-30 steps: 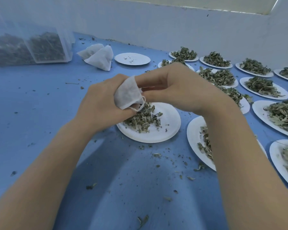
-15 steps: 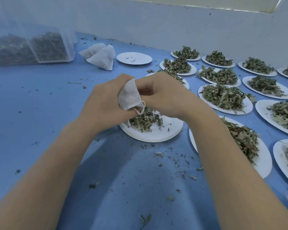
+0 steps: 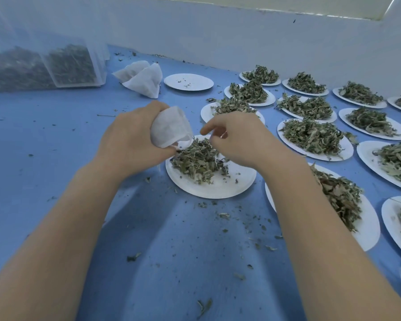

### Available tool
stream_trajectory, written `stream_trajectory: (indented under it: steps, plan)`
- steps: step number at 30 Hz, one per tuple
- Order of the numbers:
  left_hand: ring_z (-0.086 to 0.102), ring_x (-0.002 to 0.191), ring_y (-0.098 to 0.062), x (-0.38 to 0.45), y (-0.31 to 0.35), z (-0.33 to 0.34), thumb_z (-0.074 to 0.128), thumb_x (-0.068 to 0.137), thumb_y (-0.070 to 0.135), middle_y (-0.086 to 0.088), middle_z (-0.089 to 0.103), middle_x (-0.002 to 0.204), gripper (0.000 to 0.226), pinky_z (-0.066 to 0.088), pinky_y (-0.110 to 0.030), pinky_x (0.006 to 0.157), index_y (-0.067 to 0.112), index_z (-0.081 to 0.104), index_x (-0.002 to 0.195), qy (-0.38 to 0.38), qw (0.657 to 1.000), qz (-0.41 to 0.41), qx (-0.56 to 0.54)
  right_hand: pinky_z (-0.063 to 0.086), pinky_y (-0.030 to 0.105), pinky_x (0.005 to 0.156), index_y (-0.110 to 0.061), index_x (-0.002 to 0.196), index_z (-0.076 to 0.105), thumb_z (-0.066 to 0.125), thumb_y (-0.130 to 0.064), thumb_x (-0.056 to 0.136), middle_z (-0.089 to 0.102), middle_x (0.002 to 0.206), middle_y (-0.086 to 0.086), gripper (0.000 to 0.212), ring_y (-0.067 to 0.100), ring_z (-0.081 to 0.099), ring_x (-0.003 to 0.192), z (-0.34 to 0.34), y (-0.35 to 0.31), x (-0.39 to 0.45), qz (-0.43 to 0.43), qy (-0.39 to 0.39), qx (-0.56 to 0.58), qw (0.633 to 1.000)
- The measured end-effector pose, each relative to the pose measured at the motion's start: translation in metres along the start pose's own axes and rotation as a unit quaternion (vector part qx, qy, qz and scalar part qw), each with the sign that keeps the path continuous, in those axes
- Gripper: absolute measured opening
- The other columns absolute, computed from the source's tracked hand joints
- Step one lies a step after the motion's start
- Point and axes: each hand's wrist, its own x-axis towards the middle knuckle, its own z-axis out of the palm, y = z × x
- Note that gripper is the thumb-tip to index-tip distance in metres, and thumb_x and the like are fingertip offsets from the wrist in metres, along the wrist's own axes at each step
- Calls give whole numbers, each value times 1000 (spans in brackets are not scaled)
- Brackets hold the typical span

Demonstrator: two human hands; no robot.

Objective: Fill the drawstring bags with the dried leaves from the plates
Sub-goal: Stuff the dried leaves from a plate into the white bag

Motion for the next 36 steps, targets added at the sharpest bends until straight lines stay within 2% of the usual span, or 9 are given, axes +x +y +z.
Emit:
stream_trajectory:
  steps: [5,7,9,13,17,22,26,30,36]
  plan:
    - [55,95,-28,0,0,0,68,63,48,1,63,101,53,47,-42,80,29,54,110,2,1000,-6,2,40,21,66,-35,122,57,58,-23,85,51,101,-6,39,10,50,84,7,-5,-2,-26,-83,-28,996]
    - [55,96,-28,0,0,0,72,65,44,2,63,101,51,47,-43,81,30,54,110,2,1000,-7,-4,35,21,61,-35,123,56,64,-36,82,44,98,-4,42,9,45,78,11,-8,-2,-37,-91,-40,994]
    - [55,96,-27,0,-1,0,74,66,37,3,63,101,49,46,-40,80,30,54,110,5,1000,-11,-6,34,24,65,-36,123,56,69,-45,77,39,94,-5,49,11,40,86,15,-10,0,-37,-103,-63,992]
    - [54,97,-27,0,-3,0,75,67,33,3,62,101,49,46,-41,80,31,54,111,9,1000,-16,-3,44,27,73,-32,112,65,73,-37,78,49,89,-8,36,11,46,86,13,-8,1,-42,-90,-86,991]
    - [54,98,-28,0,-4,0,73,67,32,2,62,104,51,45,-39,80,30,54,114,8,1000,-17,0,42,18,57,-26,102,71,71,-34,80,58,84,-8,23,8,51,74,3,-1,0,-41,-69,-61,995]
    - [54,96,-27,1,-5,-1,72,67,32,3,61,102,49,46,-41,80,29,54,112,8,1000,-18,9,39,3,49,-31,92,70,72,-30,81,62,78,-12,12,-2,53,58,-16,9,-4,-19,-54,24,998]
    - [54,94,-29,1,-6,-1,73,67,31,1,61,100,49,44,-38,77,27,54,112,-5,999,-5,33,40,2,54,-33,88,67,72,-29,81,60,69,-20,10,1,57,52,-27,14,-9,-16,-2,85,996]
    - [53,92,-28,1,-4,2,73,67,30,9,51,89,51,40,-35,75,26,53,113,-28,998,19,58,45,6,65,-26,95,69,70,-28,82,66,76,-14,13,8,64,62,-30,9,-11,-19,43,139,989]
    - [55,85,-26,0,7,9,72,64,37,9,50,88,53,41,-34,71,25,55,112,-19,998,51,38,46,10,66,-31,84,65,71,-26,81,64,73,-11,8,6,60,60,-21,-5,-8,-51,31,113,992]
